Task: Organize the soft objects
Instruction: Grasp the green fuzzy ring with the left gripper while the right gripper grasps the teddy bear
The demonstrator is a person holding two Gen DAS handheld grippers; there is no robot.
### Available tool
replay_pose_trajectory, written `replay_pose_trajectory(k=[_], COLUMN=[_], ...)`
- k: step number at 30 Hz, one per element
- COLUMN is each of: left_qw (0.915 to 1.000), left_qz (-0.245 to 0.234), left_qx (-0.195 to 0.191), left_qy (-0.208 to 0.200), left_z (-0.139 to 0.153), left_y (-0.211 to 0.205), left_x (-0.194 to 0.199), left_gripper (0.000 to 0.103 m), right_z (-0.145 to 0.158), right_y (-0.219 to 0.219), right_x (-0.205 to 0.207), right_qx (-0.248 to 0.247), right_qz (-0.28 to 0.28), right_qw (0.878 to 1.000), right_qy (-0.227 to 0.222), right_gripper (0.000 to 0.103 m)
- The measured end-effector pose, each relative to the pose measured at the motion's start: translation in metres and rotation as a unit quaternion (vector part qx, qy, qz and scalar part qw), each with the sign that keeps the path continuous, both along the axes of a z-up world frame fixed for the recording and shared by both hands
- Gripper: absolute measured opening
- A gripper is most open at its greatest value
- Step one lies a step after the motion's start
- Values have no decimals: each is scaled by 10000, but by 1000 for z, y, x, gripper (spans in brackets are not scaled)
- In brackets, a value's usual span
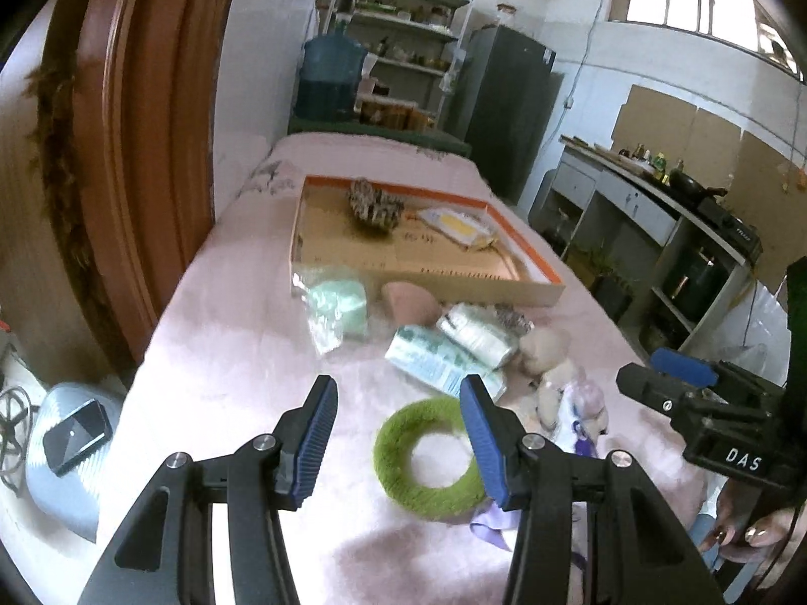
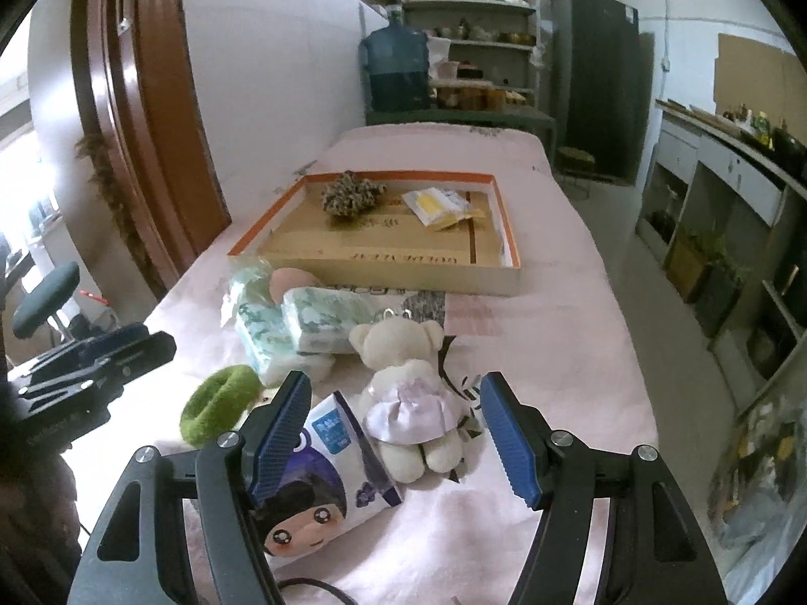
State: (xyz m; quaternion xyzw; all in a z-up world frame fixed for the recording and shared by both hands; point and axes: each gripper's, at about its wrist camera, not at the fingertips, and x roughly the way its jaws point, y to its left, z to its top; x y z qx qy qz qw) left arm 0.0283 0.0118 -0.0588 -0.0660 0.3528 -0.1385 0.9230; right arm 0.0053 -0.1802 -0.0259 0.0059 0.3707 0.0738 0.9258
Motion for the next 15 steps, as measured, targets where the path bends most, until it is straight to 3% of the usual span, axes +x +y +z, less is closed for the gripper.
replay_pose_trajectory(k=[15], left_qw=[9979], left_qz=[-112], left_qx=[35], left_qy=[644], left_z=[-40], left_y=[-5], left_x=[18], left_gripper=[51], right_z=[-22], right_y=[-9], right_x=[25], right_qx=[197], right_qz=[-94], right_qw=[9992], right_qy=[323], right_gripper=[71])
